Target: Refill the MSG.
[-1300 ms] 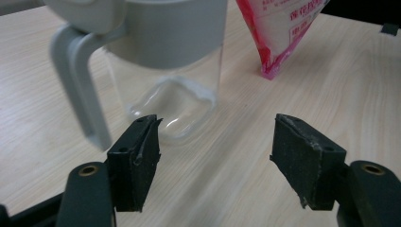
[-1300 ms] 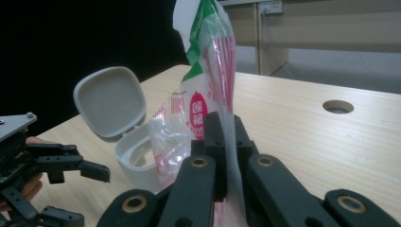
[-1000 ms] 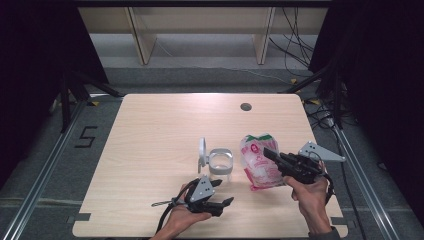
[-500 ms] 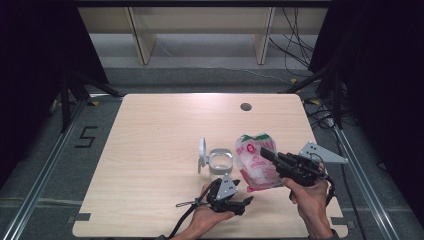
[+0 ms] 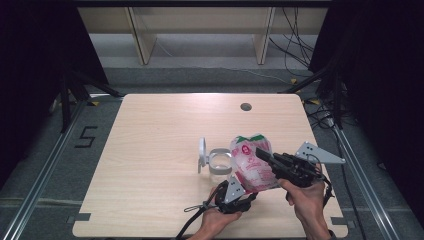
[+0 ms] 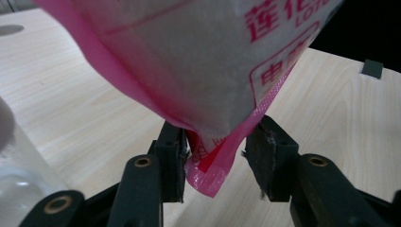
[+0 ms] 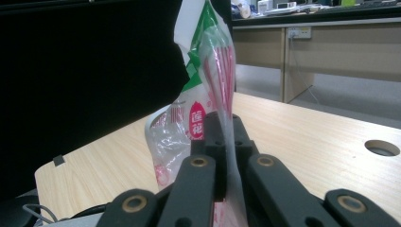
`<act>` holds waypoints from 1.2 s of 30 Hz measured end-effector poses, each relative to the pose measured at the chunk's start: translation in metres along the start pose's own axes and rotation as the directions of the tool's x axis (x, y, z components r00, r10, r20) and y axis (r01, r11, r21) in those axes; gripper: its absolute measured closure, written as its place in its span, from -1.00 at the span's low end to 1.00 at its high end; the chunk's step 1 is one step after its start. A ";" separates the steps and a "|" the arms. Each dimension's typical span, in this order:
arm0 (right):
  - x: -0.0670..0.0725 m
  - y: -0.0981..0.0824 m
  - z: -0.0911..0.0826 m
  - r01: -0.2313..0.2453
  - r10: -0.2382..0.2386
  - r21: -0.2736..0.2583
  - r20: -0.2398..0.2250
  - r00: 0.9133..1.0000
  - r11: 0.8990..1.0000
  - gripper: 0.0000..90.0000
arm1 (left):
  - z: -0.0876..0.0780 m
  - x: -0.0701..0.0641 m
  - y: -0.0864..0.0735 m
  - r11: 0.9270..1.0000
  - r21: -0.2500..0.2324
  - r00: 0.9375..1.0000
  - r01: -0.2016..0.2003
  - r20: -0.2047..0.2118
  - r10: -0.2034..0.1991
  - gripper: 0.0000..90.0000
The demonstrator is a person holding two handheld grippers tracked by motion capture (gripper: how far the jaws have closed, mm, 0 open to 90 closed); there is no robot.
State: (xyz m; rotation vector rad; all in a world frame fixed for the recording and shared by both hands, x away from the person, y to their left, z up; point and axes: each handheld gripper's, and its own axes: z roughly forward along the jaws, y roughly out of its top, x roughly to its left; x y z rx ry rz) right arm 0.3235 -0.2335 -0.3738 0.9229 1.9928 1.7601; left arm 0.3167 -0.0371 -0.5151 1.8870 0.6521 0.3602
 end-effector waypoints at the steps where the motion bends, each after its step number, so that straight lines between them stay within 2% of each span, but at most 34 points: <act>1: -0.002 0.001 0.001 0.018 -0.018 0.001 -0.002 1.000 1.000 1.00 | -0.001 0.001 0.000 1.000 -0.016 1.000 0.022 0.002 -0.022 0.39; 2: 0.000 0.000 0.001 0.002 -0.002 -0.003 0.003 1.000 1.000 1.00 | -0.003 0.002 -0.001 0.998 -0.034 0.998 0.055 0.001 -0.055 0.49; 3: -0.002 0.001 0.002 0.021 -0.021 -0.007 0.001 1.000 1.000 1.00 | -0.004 0.002 -0.001 0.996 -0.045 0.997 0.081 0.012 -0.080 0.56; 4: 0.000 0.001 0.002 -0.008 0.008 -0.003 0.001 1.000 1.000 1.00 | -0.005 0.002 -0.002 0.995 -0.048 0.996 0.093 0.020 -0.092 0.57; 6: -0.003 0.002 0.005 0.025 -0.025 -0.010 -0.001 1.000 1.000 1.00 | -0.006 0.001 -0.003 0.991 -0.063 0.993 0.116 0.022 -0.115 0.60; 7: -0.004 0.003 0.006 0.041 -0.040 -0.018 0.014 0.999 0.999 1.00 | -0.006 0.001 -0.004 0.989 -0.068 0.991 0.134 0.029 -0.133 0.61; 8: -0.003 0.003 0.007 0.019 -0.019 -0.010 0.010 1.000 1.000 1.00 | -0.006 0.002 -0.005 0.987 -0.064 0.989 0.147 0.034 -0.145 0.62; 9: -0.005 0.004 0.011 0.039 -0.039 -0.017 0.011 0.999 0.999 1.00 | -0.005 0.001 -0.006 0.983 -0.080 0.985 0.168 0.047 -0.165 0.62; 10: -0.002 0.004 0.012 -0.004 0.004 0.000 0.007 1.000 1.000 1.00 | -0.004 -0.001 -0.006 0.977 -0.087 0.980 0.196 0.048 -0.193 0.62; 12: -0.003 0.005 0.019 0.026 -0.026 0.003 0.002 1.000 1.000 1.00 | -0.006 0.001 -0.006 0.982 -0.073 0.984 0.175 0.029 -0.173 0.63; 13: -0.001 0.006 0.021 0.000 0.000 0.013 0.004 1.000 1.000 1.00 | -0.005 0.001 -0.006 0.978 -0.086 0.982 0.190 0.024 -0.188 0.63; 14: -0.002 0.008 0.024 0.025 -0.025 0.004 -0.009 1.000 1.000 1.00 | -0.006 0.000 -0.006 0.975 -0.089 0.979 0.203 0.022 -0.201 0.64; 15: -0.002 0.009 0.026 0.043 -0.043 0.001 0.007 0.999 0.999 1.00 | -0.005 0.001 -0.006 0.971 -0.102 0.976 0.215 0.050 -0.210 0.64; 16: -0.001 0.011 0.027 0.038 -0.038 0.014 0.011 0.999 0.999 1.00 | -0.007 0.001 -0.005 0.970 -0.097 0.975 0.223 0.049 -0.219 0.64; 17: 0.000 0.012 0.029 0.032 -0.032 0.019 0.008 0.999 0.999 1.00 | -0.005 -0.002 -0.004 0.958 -0.125 0.966 0.257 0.061 -0.251 0.64; 19: 0.000 0.015 0.033 0.039 -0.039 0.018 0.000 0.999 0.999 1.00 | -0.006 -0.001 -0.002 0.956 -0.130 0.964 0.265 0.047 -0.261 0.64; 20: 0.000 0.017 0.035 0.033 -0.034 0.014 0.006 0.999 0.999 1.00 | -0.007 0.000 -0.002 0.958 -0.136 0.968 0.252 0.036 -0.249 0.64; 21: 0.001 0.018 0.037 0.031 -0.031 0.013 0.005 1.000 0.999 1.00 | -0.006 0.001 -0.001 0.962 -0.151 0.974 0.228 0.028 -0.226 0.65; 22: 0.002 0.020 0.038 0.028 -0.028 0.014 0.004 1.000 1.000 1.00 | -0.009 0.003 0.000 0.973 -0.129 0.981 0.190 -0.016 -0.193 0.65; 24: 0.003 0.023 0.041 0.057 -0.057 0.007 0.006 0.998 0.998 1.00 | -0.007 0.002 0.000 0.968 -0.144 0.978 0.204 -0.009 -0.208 0.65; 25: 0.005 0.023 0.042 0.034 -0.034 0.006 -0.001 0.999 0.999 1.00 | -0.007 0.001 0.000 0.968 -0.149 0.979 0.203 -0.006 -0.206 0.66; 27: 0.007 0.024 0.044 0.032 -0.032 0.014 0.007 0.999 0.999 1.00 | -0.005 -0.002 0.001 0.966 -0.161 0.979 0.202 -0.005 -0.205 0.66; 30: 0.007 0.025 0.047 0.054 -0.054 0.024 0.015 0.998 0.998 1.00 | -0.001 -0.002 0.003 0.962 -0.165 0.976 0.216 -0.002 -0.219 0.67; 31: 0.008 0.025 0.048 0.045 -0.046 0.020 0.014 0.999 0.999 1.00 | -0.001 -0.001 0.003 0.964 -0.169 0.977 0.208 -0.013 -0.213 0.67; 32: 0.007 0.026 0.049 0.056 -0.057 0.023 0.022 0.998 0.998 1.00 | -0.002 -0.001 0.003 0.966 -0.158 0.977 0.206 -0.027 -0.213 0.67; 34: 0.006 0.025 0.052 0.050 -0.050 0.025 0.020 0.999 0.998 1.00 | 0.000 0.000 0.002 0.960 -0.166 0.973 0.226 -0.017 -0.232 0.67; 36: 0.005 0.025 0.055 0.050 -0.051 0.027 0.027 0.998 0.998 1.00 | 0.002 0.000 0.002 0.958 -0.171 0.971 0.231 -0.014 -0.237 0.67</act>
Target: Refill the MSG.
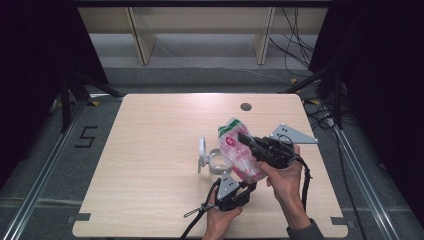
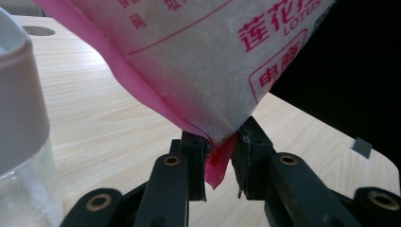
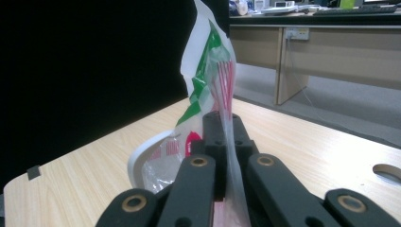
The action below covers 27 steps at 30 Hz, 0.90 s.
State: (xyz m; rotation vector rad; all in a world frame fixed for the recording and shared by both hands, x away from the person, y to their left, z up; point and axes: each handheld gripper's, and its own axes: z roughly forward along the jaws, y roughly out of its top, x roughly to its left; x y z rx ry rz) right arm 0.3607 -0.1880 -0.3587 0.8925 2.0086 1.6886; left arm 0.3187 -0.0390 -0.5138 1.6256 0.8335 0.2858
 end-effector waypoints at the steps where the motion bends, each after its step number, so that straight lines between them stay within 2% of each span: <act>1: -0.002 0.000 0.002 0.020 -0.020 -0.008 0.005 1.000 1.000 1.00 | 0.000 -0.001 0.000 1.000 0.007 1.000 0.005 -0.001 -0.005 0.67; 2: -0.001 0.000 0.003 -0.003 0.003 0.003 -0.003 1.000 1.000 1.00 | 0.001 -0.001 0.000 1.000 0.006 1.000 0.010 0.006 -0.010 0.67; 4: -0.001 0.000 0.004 0.006 -0.006 0.007 0.014 1.000 1.000 1.00 | 0.004 -0.001 0.001 0.999 0.000 0.999 0.032 0.012 -0.032 0.67; 8: 0.000 0.001 0.008 0.025 -0.025 0.012 0.012 1.000 1.000 1.00 | 0.007 -0.003 0.003 0.999 -0.006 0.999 0.036 0.017 -0.036 0.67; 9: 0.003 0.001 0.008 0.005 -0.006 0.015 0.019 1.000 1.000 1.00 | 0.008 -0.003 0.003 0.999 -0.011 0.999 0.039 0.027 -0.039 0.67; 10: 0.002 0.002 0.009 0.025 -0.025 0.018 0.018 1.000 1.000 1.00 | 0.009 -0.002 0.004 0.999 -0.010 0.998 0.045 0.036 -0.044 0.67; 11: 0.003 0.002 0.010 0.016 -0.017 0.018 0.028 0.999 1.000 1.00 | 0.010 -0.002 0.003 0.999 -0.018 0.998 0.047 0.051 -0.046 0.67; 12: 0.003 0.001 0.012 0.022 -0.022 0.016 0.031 0.999 1.000 1.00 | 0.010 -0.003 0.003 0.999 -0.018 0.997 0.047 0.055 -0.046 0.67; 13: 0.002 0.002 0.013 0.037 -0.038 0.018 0.021 0.999 0.999 1.00 | 0.010 -0.004 0.004 0.999 -0.012 0.999 0.037 0.039 -0.037 0.67; 14: 0.001 0.001 0.014 0.050 -0.050 0.019 0.029 0.998 0.999 1.00 | 0.011 -0.004 0.003 0.999 -0.023 0.999 0.023 0.049 -0.022 0.68; 15: 0.002 0.001 0.015 0.035 -0.035 0.024 0.024 0.999 0.999 1.00 | 0.013 -0.004 0.003 1.000 -0.027 0.999 0.016 0.051 -0.015 0.68; 16: 0.002 0.001 0.016 0.042 -0.042 0.029 0.027 0.999 0.999 1.00 | 0.013 -0.004 0.003 1.000 -0.026 0.999 0.014 0.051 -0.013 0.68; 18: 0.001 0.000 0.018 0.030 -0.031 0.026 0.025 0.999 0.999 1.00 | 0.013 -0.006 0.004 1.000 -0.020 0.999 0.023 0.048 -0.022 0.68; 19: 0.002 0.000 0.019 0.018 -0.019 0.034 0.028 0.999 0.999 1.00 | 0.014 -0.006 0.003 0.999 -0.029 0.998 0.027 0.061 -0.025 0.68; 20: 0.002 -0.001 0.020 0.014 -0.014 0.030 0.025 1.000 0.999 1.00 | 0.014 -0.005 0.003 1.000 -0.024 0.998 0.017 0.055 -0.016 0.68; 21: 0.000 -0.001 0.021 0.047 -0.048 0.025 0.031 0.998 0.999 1.00 | 0.014 -0.007 0.003 0.999 -0.031 0.998 0.028 0.057 -0.027 0.68; 23: 0.001 -0.001 0.023 0.033 -0.034 0.034 0.025 0.999 0.999 1.00 | 0.015 -0.007 0.003 0.999 -0.039 0.997 0.032 0.075 -0.029 0.69; 25: 0.001 -0.001 0.024 0.031 -0.032 0.034 0.031 0.999 0.999 1.00 | 0.015 -0.007 0.003 0.999 -0.037 0.997 0.017 0.070 -0.015 0.69; 26: 0.003 -0.002 0.024 0.008 -0.009 0.039 0.033 0.999 0.999 1.00 | 0.015 -0.008 0.004 0.998 -0.049 0.997 0.029 0.079 -0.025 0.69; 27: 0.001 -0.001 0.025 0.031 -0.032 0.029 0.019 0.999 0.999 1.00 | 0.015 -0.008 0.004 0.998 -0.050 0.997 0.026 0.079 -0.022 0.69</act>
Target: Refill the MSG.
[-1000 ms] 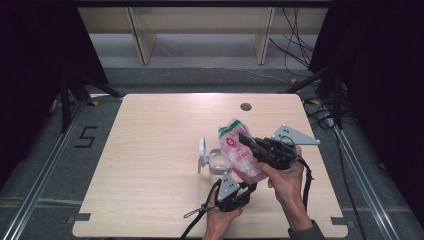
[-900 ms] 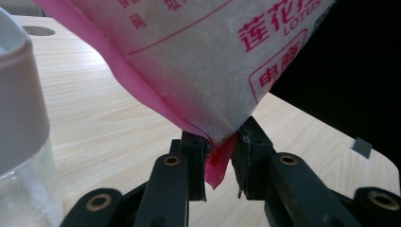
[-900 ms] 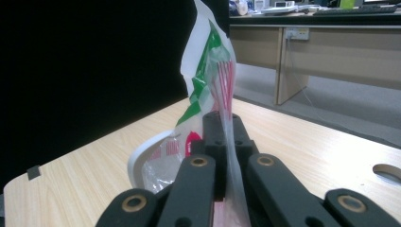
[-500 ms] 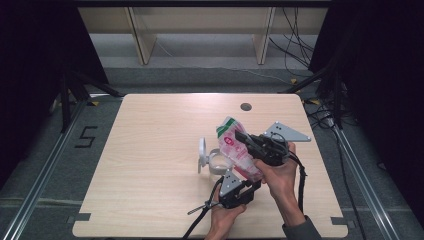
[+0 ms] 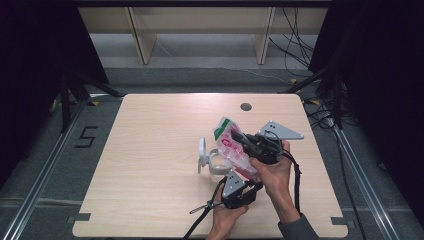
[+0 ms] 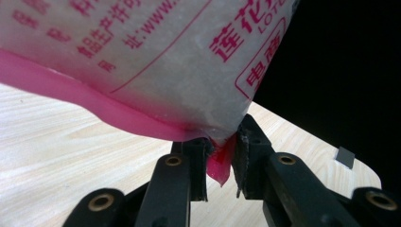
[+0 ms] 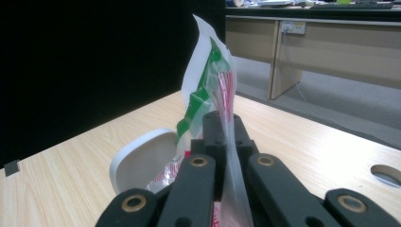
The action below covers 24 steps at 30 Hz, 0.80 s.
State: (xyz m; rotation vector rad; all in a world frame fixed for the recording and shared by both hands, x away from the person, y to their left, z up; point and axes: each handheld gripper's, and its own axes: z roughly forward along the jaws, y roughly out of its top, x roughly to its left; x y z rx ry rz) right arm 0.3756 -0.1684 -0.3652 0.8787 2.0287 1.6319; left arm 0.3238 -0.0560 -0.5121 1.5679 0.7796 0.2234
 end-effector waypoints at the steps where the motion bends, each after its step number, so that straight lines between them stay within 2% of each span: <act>1: 0.000 0.000 0.000 0.001 -0.001 0.006 0.005 1.000 1.000 1.00 | 0.000 0.000 0.000 1.000 0.001 1.000 -0.006 -0.002 0.006 0.69; 4: 0.001 0.000 0.001 -0.004 0.004 0.011 0.005 1.000 1.000 1.00 | 0.000 0.000 0.000 1.000 0.006 1.000 -0.013 -0.005 0.013 0.69; 5: 0.000 0.000 0.001 0.012 -0.012 0.007 0.009 1.000 1.000 1.00 | 0.000 0.000 0.000 1.000 -0.001 1.000 -0.009 -0.012 0.009 0.69; 6: 0.002 0.000 0.002 -0.010 0.010 0.013 0.006 1.000 1.000 1.00 | -0.001 0.002 0.000 0.999 0.027 0.999 -0.043 -0.017 0.043 0.70; 9: 0.001 0.000 0.003 -0.014 0.014 0.013 0.006 1.000 1.000 1.00 | -0.002 0.003 0.001 0.998 0.036 0.998 -0.058 -0.021 0.059 0.70; 10: 0.001 0.000 0.003 0.001 -0.001 0.011 0.009 1.000 1.000 1.00 | -0.002 0.004 0.001 0.996 0.047 0.997 -0.077 -0.025 0.078 0.70; 11: 0.001 0.000 0.003 -0.003 0.003 0.012 0.003 1.000 1.000 1.00 | 0.000 0.003 0.000 0.998 0.013 0.998 -0.055 -0.018 0.055 0.70; 12: 0.001 0.000 0.004 -0.004 0.004 0.018 0.007 1.000 1.000 1.00 | 0.001 0.003 0.000 0.998 0.013 0.998 -0.061 -0.020 0.061 0.70; 13: 0.000 0.000 0.004 0.018 -0.018 0.011 0.014 1.000 1.000 1.00 | 0.001 0.002 0.000 0.998 0.014 0.998 -0.061 -0.018 0.061 0.70; 14: 0.001 0.000 0.005 0.000 0.000 0.017 0.000 1.000 1.000 1.00 | 0.001 0.002 0.001 0.998 0.015 0.998 -0.062 -0.014 0.062 0.70; 17: 0.002 -0.001 0.006 -0.013 0.013 0.017 0.003 1.000 1.000 1.00 | 0.001 0.005 0.001 0.995 0.035 0.995 -0.095 -0.007 0.095 0.70; 18: 0.004 -0.001 0.005 -0.018 0.018 0.023 0.019 1.000 1.000 1.00 | 0.001 0.005 0.001 0.995 0.037 0.995 -0.098 -0.006 0.098 0.71; 19: 0.003 -0.001 0.006 -0.011 0.011 0.022 0.014 1.000 1.000 1.00 | 0.002 0.005 0.001 0.996 0.031 0.996 -0.088 0.002 0.088 0.71; 20: 0.000 -0.001 0.007 0.017 -0.018 0.017 0.009 1.000 1.000 1.00 | 0.002 0.005 0.002 0.996 0.032 0.996 -0.084 0.007 0.084 0.71; 23: 0.001 -0.001 0.008 0.006 -0.006 0.023 0.006 1.000 1.000 1.00 | 0.004 0.006 0.002 0.994 0.043 0.995 -0.099 0.008 0.099 0.71; 24: 0.000 -0.001 0.009 0.026 -0.027 0.025 0.015 1.000 0.999 1.00 | 0.004 0.005 0.002 0.994 0.041 0.995 -0.098 0.012 0.098 0.71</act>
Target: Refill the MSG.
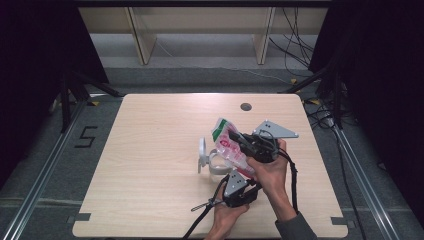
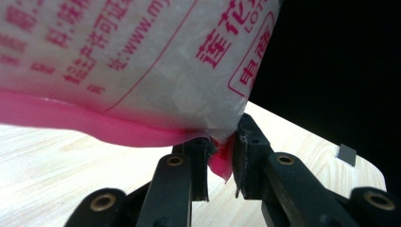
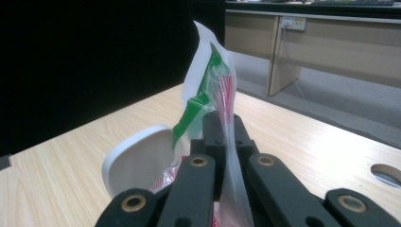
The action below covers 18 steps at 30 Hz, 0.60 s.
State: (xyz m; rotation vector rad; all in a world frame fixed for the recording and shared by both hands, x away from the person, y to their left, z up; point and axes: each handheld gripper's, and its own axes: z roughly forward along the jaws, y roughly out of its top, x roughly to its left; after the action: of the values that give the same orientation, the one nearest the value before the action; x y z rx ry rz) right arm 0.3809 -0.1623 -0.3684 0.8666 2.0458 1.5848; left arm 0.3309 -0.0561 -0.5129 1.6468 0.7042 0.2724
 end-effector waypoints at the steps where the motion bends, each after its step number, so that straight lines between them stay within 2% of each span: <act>1: 0.000 0.000 0.001 -0.010 0.010 0.002 -0.002 1.000 1.000 1.00 | 0.002 -0.002 0.000 0.999 -0.020 1.000 0.026 0.001 -0.026 0.71; 2: 0.002 -0.001 0.001 -0.028 0.028 0.018 0.009 1.000 0.999 1.00 | 0.002 -0.002 0.000 0.999 -0.028 0.999 0.035 0.003 -0.035 0.71; 3: 0.002 -0.001 0.002 -0.032 0.032 0.011 0.000 0.999 0.999 1.00 | 0.002 -0.002 0.000 0.999 -0.027 0.999 0.032 0.003 -0.032 0.71; 8: -0.001 -0.002 0.005 -0.001 0.001 0.003 0.004 1.000 1.000 1.00 | 0.003 -0.002 -0.001 0.999 -0.031 0.999 0.035 0.008 -0.034 0.72; 9: 0.002 -0.002 0.005 -0.035 0.035 0.012 -0.005 0.999 0.999 1.00 | 0.004 -0.001 -0.001 0.999 -0.034 0.999 0.034 0.013 -0.034 0.72; 13: -0.001 -0.002 0.006 0.011 -0.011 0.016 0.009 1.000 1.000 1.00 | 0.004 -0.001 -0.001 0.999 -0.035 0.999 0.037 0.014 -0.037 0.72; 14: 0.000 -0.002 0.007 -0.023 0.023 0.018 -0.003 1.000 1.000 1.00 | 0.004 -0.001 -0.001 0.999 -0.033 0.999 0.034 0.013 -0.034 0.72; 15: 0.000 -0.002 0.007 -0.023 0.023 0.018 -0.003 1.000 1.000 1.00 | 0.004 -0.001 -0.001 0.999 -0.036 0.999 0.037 0.014 -0.036 0.72; 16: -0.001 -0.002 0.007 0.009 -0.009 0.014 0.007 1.000 1.000 1.00 | 0.004 -0.001 -0.001 0.999 -0.037 0.999 0.037 0.016 -0.036 0.72; 17: 0.002 -0.002 0.006 -0.026 0.026 0.024 0.004 1.000 0.999 1.00 | 0.004 -0.002 -0.001 0.998 -0.042 0.999 0.041 0.019 -0.040 0.72; 18: 0.001 -0.002 0.006 -0.025 0.025 0.020 0.005 1.000 0.999 1.00 | 0.004 -0.002 -0.001 0.998 -0.041 0.999 0.041 0.019 -0.040 0.72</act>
State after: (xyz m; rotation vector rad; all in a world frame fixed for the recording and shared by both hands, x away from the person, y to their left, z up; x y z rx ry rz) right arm 0.3836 -0.1572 -0.3724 0.9066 2.0587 1.5758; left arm 0.3318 -0.0607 -0.5143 1.5925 0.7125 0.2409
